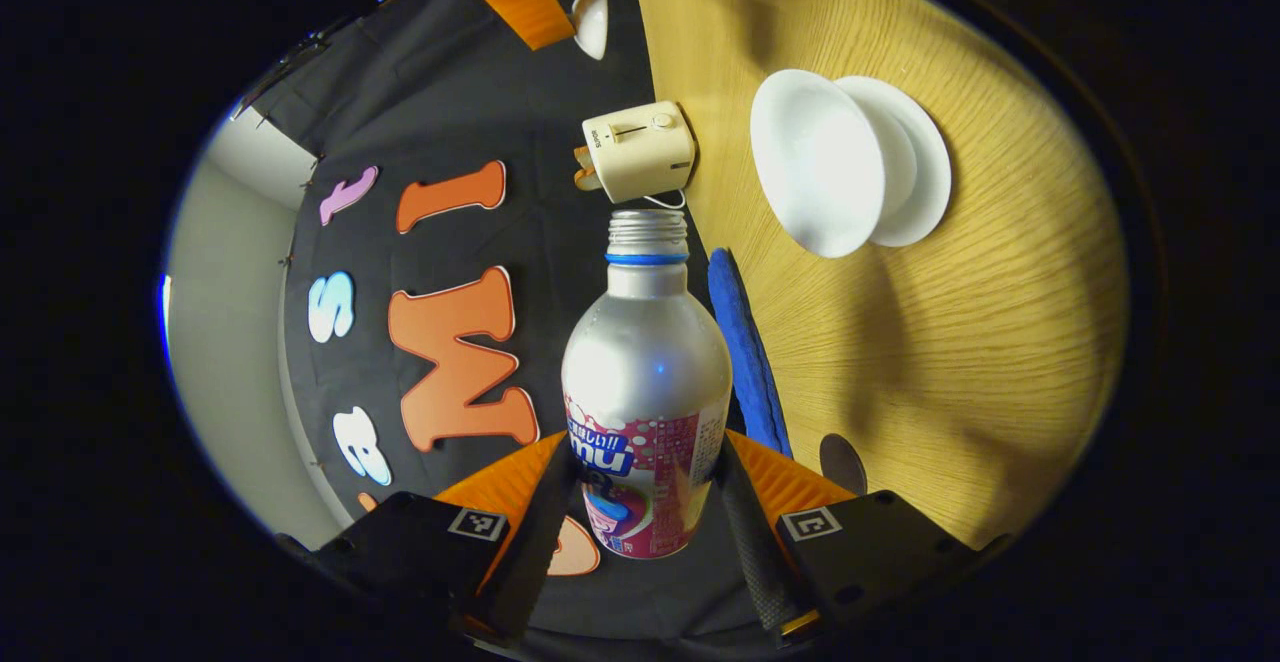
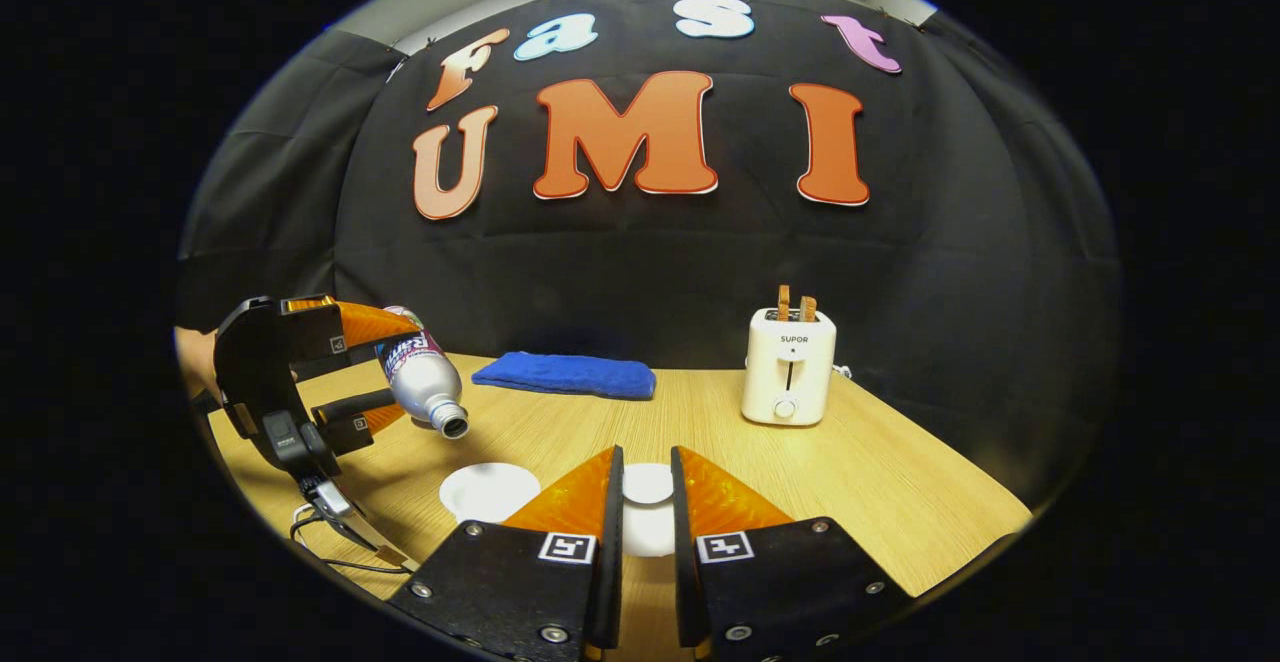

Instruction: Open the teacup lid with one hand, grasp the water bottle and pour water into the teacup with the other hand; after pouring, place the water bottle on the coaster and then close the teacup lid.

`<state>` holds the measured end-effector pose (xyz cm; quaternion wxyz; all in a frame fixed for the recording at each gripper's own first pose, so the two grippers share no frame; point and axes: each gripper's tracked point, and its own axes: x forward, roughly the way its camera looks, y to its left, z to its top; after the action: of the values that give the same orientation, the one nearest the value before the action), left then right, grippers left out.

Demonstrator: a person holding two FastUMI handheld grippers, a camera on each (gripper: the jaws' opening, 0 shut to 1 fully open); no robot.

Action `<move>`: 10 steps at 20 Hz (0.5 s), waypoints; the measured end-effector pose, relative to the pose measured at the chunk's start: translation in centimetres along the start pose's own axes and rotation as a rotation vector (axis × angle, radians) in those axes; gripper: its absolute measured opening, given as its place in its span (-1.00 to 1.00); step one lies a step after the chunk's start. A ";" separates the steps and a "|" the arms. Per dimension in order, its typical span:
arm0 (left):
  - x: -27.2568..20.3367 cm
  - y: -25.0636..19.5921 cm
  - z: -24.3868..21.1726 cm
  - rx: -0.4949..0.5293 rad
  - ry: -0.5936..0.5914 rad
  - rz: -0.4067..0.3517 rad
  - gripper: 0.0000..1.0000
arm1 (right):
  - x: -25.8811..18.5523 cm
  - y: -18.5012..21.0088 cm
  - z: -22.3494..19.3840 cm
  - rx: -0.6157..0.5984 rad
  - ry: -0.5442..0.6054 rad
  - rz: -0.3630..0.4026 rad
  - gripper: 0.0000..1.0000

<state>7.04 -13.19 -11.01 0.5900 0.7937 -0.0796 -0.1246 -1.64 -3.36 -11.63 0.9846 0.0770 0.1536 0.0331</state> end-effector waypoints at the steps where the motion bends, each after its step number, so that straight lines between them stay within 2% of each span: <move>1: -0.1 0.2 0.3 0.012 -0.006 0.004 0.69 | 0.0 0.1 -0.1 0.002 0.001 0.001 -0.55; 2: 0.0 0.2 0.4 0.020 -0.010 0.003 0.63 | 0.0 0.2 -0.1 0.003 0.004 0.003 -0.55; 6: 0.0 0.3 0.4 0.061 -0.022 -0.003 0.63 | -0.1 0.0 0.0 -0.005 0.001 -0.001 -0.55; 7: 0.0 0.4 0.3 0.070 -0.023 -0.004 0.75 | -0.1 0.0 -0.1 -0.005 -0.001 -0.002 -0.55; 10: 0.1 0.6 0.2 0.092 -0.027 -0.003 0.70 | -0.1 -0.1 -0.1 -0.002 -0.003 -0.005 -0.55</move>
<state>7.05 -13.58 -10.49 0.5515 0.8185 -0.0922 -0.1323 -1.75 -3.45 -11.67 0.9850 0.0755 0.1523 0.0306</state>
